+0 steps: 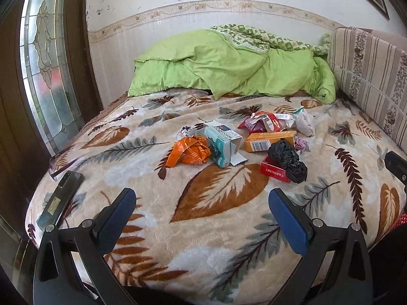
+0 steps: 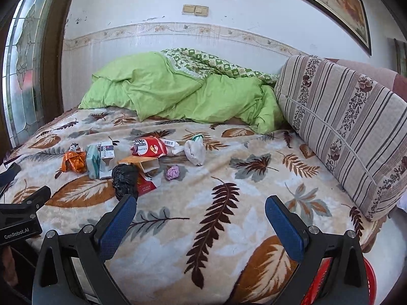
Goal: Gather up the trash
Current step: 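Move both tools over the scattered trash on the bed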
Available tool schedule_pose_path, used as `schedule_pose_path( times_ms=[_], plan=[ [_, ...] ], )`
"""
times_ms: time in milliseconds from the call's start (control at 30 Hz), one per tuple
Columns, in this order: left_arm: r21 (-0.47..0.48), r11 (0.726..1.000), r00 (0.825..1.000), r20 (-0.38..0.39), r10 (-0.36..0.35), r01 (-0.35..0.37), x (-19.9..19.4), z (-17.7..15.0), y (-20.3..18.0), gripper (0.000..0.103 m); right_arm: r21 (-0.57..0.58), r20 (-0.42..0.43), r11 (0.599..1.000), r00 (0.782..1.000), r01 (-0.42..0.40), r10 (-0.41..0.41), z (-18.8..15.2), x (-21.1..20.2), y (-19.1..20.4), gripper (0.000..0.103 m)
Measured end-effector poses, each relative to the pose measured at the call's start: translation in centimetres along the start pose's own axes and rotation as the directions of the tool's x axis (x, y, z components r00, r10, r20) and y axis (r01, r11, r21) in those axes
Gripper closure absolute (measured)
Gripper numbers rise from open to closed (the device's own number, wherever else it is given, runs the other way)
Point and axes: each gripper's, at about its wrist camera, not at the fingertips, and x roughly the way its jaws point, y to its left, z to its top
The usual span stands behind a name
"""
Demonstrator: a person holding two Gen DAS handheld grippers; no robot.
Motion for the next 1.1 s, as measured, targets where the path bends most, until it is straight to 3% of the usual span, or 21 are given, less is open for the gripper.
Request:
schedule_pose_path(
  times_ms=[1100],
  plan=[
    [-0.004, 1.000, 1.000, -0.013, 0.000, 0.000, 0.05, 0.02, 0.09, 0.000, -0.013, -0.014, 1.000, 1.000, 0.009, -0.010, -0.14, 0.10, 0.43, 0.001]
  ],
)
